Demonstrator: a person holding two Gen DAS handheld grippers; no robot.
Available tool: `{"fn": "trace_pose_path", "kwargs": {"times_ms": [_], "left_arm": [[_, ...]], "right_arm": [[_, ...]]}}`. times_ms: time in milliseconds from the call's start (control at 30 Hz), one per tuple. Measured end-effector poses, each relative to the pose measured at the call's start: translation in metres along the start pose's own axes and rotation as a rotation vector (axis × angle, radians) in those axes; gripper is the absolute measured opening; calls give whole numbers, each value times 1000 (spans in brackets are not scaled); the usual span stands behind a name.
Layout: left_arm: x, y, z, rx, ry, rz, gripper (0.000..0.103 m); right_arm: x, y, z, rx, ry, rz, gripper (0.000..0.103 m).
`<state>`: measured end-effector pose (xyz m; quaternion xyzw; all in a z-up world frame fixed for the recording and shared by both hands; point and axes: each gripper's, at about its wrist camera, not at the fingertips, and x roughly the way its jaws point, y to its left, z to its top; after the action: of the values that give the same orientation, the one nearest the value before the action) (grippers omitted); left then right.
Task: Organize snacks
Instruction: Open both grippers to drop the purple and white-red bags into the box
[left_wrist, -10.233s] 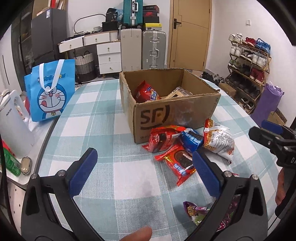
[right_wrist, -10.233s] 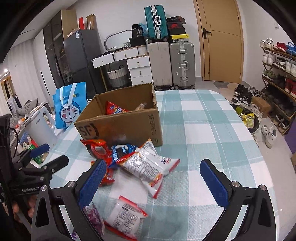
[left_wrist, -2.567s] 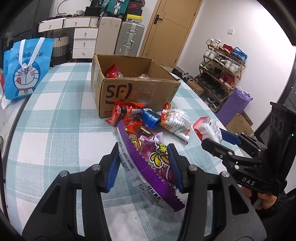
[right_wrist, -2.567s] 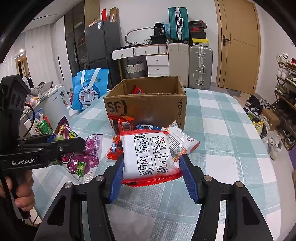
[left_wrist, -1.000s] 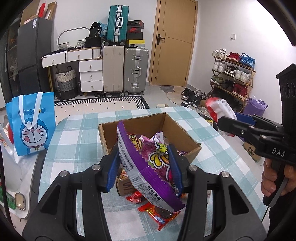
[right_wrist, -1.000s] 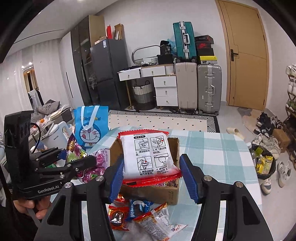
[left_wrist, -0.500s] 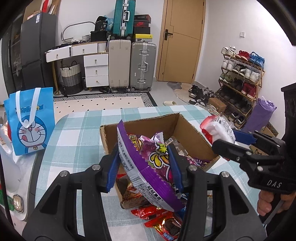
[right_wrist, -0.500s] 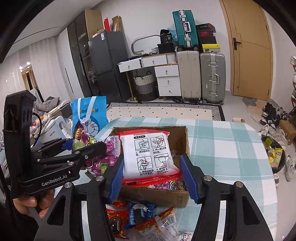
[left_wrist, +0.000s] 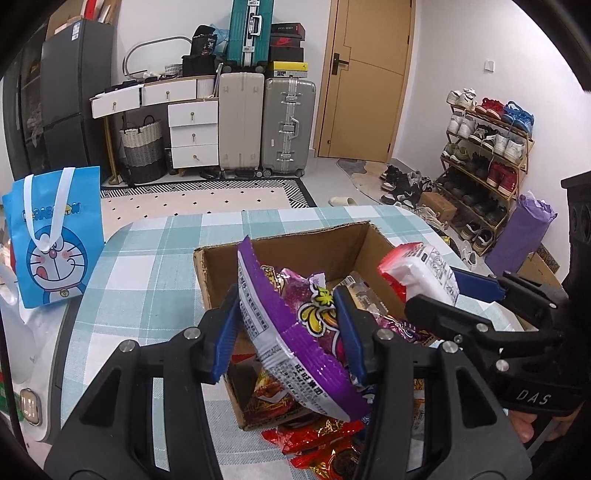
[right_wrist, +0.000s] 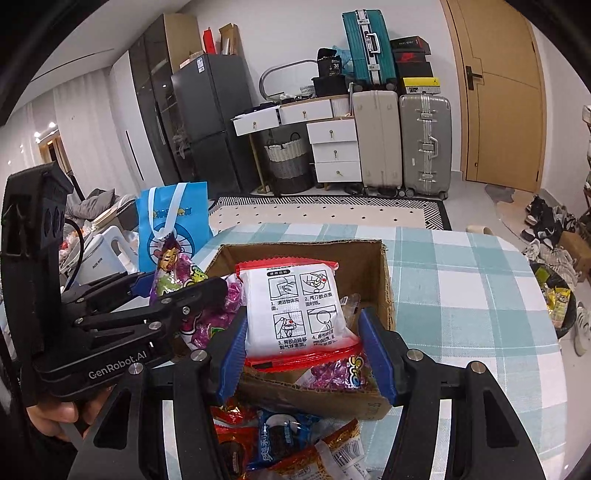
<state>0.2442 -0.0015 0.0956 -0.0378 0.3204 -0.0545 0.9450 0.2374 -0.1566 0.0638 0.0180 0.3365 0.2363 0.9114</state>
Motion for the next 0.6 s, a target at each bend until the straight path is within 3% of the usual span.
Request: {"fn": "trace_pose_path", "kwargs": {"times_ms": [300, 500, 567, 600], "left_arm": [[28, 12, -4, -27, 28, 0, 46], [26, 15, -2, -31, 33, 18, 47], [25, 15, -4, -18, 44, 30, 53], [21, 14, -3, -13, 43, 36, 61]], "right_arm": [[10, -2, 0, 10, 14, -8, 60], [4, -4, -3, 7, 5, -27, 67], [-1, -6, -5, 12, -4, -30, 72], [-3, -8, -6, 13, -5, -35, 75]]}}
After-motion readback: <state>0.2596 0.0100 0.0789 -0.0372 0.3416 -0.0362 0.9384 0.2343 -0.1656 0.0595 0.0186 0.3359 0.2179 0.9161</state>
